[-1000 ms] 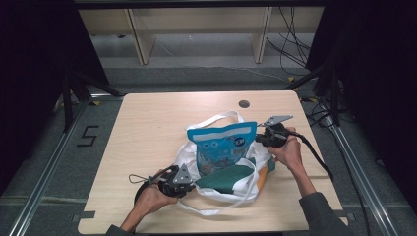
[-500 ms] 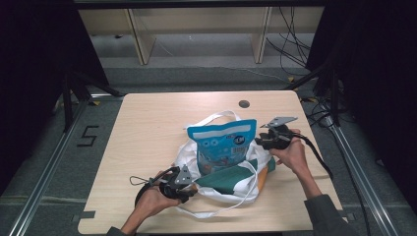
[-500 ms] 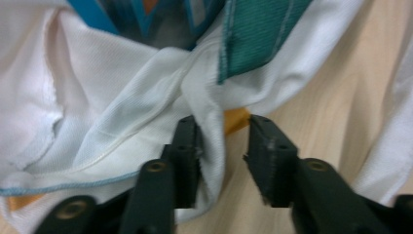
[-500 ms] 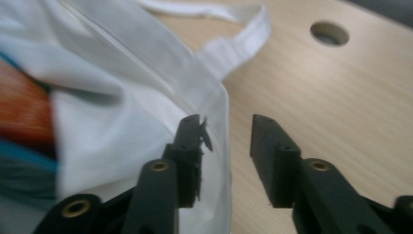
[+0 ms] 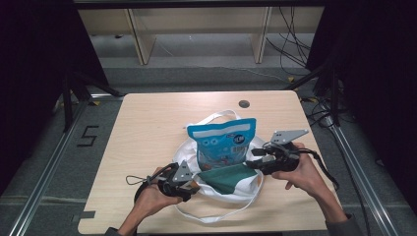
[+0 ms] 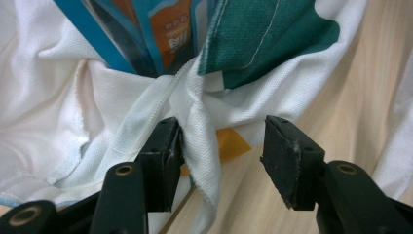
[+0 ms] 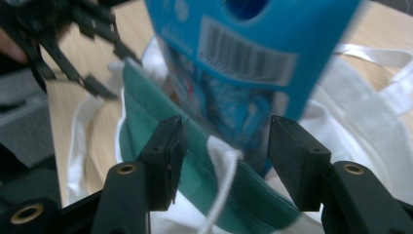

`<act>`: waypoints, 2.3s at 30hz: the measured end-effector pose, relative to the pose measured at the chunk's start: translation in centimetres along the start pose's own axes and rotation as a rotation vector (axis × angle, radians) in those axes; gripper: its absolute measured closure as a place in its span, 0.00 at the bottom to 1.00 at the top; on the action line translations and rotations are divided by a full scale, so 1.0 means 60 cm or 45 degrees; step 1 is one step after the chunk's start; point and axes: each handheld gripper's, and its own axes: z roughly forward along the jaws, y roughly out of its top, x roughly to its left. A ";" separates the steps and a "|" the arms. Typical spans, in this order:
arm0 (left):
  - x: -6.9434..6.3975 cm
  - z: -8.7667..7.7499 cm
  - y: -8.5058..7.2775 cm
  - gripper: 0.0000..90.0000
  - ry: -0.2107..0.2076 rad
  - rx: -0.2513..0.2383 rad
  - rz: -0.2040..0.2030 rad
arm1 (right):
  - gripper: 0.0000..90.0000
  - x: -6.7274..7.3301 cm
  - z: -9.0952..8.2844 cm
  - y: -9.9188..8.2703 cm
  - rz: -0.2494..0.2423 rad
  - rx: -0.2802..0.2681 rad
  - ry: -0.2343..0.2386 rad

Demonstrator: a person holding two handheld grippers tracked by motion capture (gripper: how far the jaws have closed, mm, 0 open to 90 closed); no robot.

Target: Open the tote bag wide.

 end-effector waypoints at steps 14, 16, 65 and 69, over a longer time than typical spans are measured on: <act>0.012 -0.004 -0.006 0.76 0.021 -0.059 -0.040 | 0.92 0.040 0.016 -0.056 -0.189 0.233 -0.017; 0.013 0.008 -0.011 0.80 0.024 -0.029 -0.031 | 0.93 0.045 0.033 -0.074 -0.180 0.265 -0.038; 0.070 0.082 -0.012 0.80 0.160 -0.002 -0.188 | 0.86 -0.036 0.123 -0.095 -0.060 0.240 -0.215; 0.071 0.068 -0.013 0.70 0.145 -0.026 -0.209 | 0.74 -0.037 0.108 -0.089 0.012 0.177 -0.215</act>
